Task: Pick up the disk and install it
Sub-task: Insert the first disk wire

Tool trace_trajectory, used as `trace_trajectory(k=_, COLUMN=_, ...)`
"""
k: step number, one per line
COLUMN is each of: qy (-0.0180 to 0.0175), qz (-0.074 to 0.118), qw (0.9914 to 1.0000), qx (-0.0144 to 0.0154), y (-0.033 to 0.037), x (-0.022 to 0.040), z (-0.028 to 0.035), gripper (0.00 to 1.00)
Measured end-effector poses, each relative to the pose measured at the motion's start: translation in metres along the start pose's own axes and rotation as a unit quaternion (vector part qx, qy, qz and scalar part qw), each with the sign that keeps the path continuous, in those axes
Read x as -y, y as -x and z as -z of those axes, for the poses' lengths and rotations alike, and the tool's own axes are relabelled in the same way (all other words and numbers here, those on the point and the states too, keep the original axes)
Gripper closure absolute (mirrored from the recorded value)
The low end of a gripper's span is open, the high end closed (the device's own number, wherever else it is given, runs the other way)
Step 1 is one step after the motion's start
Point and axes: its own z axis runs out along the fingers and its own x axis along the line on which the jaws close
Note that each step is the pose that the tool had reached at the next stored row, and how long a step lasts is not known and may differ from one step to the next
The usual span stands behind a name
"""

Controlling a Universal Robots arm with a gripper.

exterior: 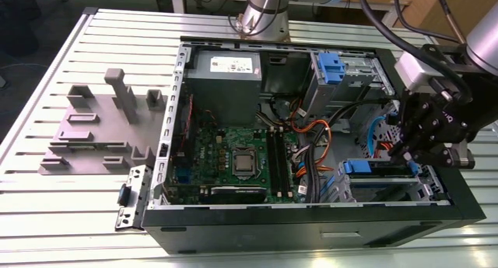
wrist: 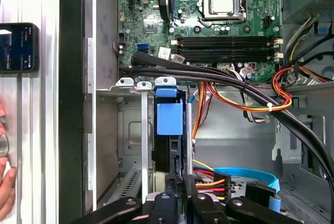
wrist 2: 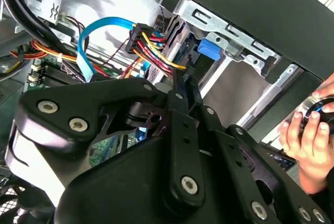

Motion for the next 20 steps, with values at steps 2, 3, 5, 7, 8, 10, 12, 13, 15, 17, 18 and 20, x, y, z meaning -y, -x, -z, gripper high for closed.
trace_trajectory(k=2, qy=0.0, qz=-0.001, qw=1.0, qx=0.0011, y=0.0001, x=0.0, z=-0.0009, gripper=0.83)
trace_trajectory(k=3, qy=0.0001, qz=-0.002, qw=1.0, qx=0.0013, y=0.0001, x=0.0, z=-0.0012, gripper=0.83)
trace_trajectory(k=5, qy=0.0001, qz=-0.003, qw=0.99999, qx=0.0016, y=0.0, x=0.0, z=-0.0017, gripper=0.83)
trace_trajectory(k=7, qy=0.0002, qz=-0.004, qw=0.99999, qx=0.0019, y=0.0, x=0.0, z=-0.0019, gripper=0.83)
trace_trajectory(k=8, qy=0.0002, qz=-0.004, qw=0.99999, qx=0.0019, y=0.0, x=0.0, z=-0.0018, gripper=0.83)
trace_trajectory(k=10, qy=0.0002, qz=-0.005, qw=0.99999, qx=0.0019, y=-0.0002, x=0.0001, z=-0.0019, gripper=0.83)
trace_trajectory(k=12, qy=0.0002, qz=-0.005, qw=0.99999, qx=0.0021, y=-0.0004, x=0.0001, z=-0.002, gripper=0.83)
trace_trajectory(k=13, qy=0.0002, qz=-0.004, qw=0.99999, qx=0.0026, y=-0.0005, x=0.0001, z=-0.002, gripper=0.83)
trace_trajectory(k=15, qy=0.0003, qz=-0.004, qw=0.99998, qx=0.004, y=-0.0006, x=0.0001, z=-0.0022, gripper=0.83)
trace_trajectory(k=17, qy=0.0003, qz=-0.004, qw=0.99998, qx=0.0055, y=-0.0009, x=0.0001, z=-0.0029, gripper=0.83)
trace_trajectory(k=18, qy=0.0003, qz=-0.004, qw=0.99997, qx=0.0061, y=-0.001, x=0.0001, z=-0.0031, gripper=0.83)
trace_trajectory(k=20, qy=0.0002, qz=-0.004, qw=0.99997, qx=0.0069, y=-0.0014, x=0.0002, z=-0.0039, gripper=0.83)
